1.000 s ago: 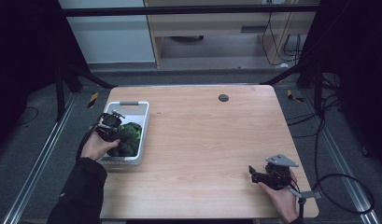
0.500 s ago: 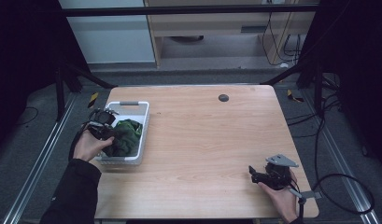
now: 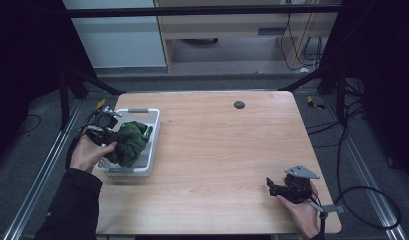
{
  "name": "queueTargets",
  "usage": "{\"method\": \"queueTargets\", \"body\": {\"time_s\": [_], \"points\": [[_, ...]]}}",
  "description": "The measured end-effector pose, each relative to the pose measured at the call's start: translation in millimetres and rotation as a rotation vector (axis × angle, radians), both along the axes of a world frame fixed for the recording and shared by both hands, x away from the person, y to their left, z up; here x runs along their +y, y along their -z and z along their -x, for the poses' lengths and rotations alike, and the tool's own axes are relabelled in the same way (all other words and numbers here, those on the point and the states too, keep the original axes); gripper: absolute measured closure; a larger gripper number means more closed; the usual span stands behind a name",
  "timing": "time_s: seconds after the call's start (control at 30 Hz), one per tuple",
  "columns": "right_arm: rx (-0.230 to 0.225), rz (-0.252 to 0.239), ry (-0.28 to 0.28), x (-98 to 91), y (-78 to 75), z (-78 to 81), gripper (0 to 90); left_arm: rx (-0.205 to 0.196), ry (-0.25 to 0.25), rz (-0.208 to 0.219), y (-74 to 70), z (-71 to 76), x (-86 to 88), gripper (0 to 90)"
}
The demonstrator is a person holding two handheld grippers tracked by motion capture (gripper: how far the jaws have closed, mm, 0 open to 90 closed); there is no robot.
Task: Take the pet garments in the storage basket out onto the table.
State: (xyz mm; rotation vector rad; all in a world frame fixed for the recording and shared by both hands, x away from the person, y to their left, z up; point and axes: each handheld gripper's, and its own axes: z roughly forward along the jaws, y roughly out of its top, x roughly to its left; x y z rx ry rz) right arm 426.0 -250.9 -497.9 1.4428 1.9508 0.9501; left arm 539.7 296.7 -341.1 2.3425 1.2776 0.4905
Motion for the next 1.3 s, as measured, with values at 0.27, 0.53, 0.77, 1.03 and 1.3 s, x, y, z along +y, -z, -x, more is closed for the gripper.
{"method": "queueTargets", "body": {"time_s": [0.27, 0.53, 0.77, 1.03, 1.3], "points": [[-0.001, 0.001, -0.002, 0.1, 0.0, 0.0, 13.6, -0.029, 0.002, 0.002, -17.8, 5.2, 2.8, 77.6], [0.001, -0.003, 0.000, 0.2, -0.5, 0.2, 13.6, -0.045, 0.015, 0.005, -34.3, 10.1, 2.5, 77.6], [-0.002, -0.001, 0.000, -0.3, -0.6, 0.0, 13.6, -0.042, 0.053, -0.010, -45.8, 13.8, -7.4, 77.6], [-0.003, -0.001, 0.001, -0.4, -0.6, 0.0, 13.6, -0.035, 0.105, -0.022, -57.5, 19.4, -19.4, 77.6], [-0.003, -0.002, -0.001, -0.7, -1.0, 0.2, 13.6, -0.036, 0.167, -0.027, -66.9, 26.4, -33.6, 77.6]]}}
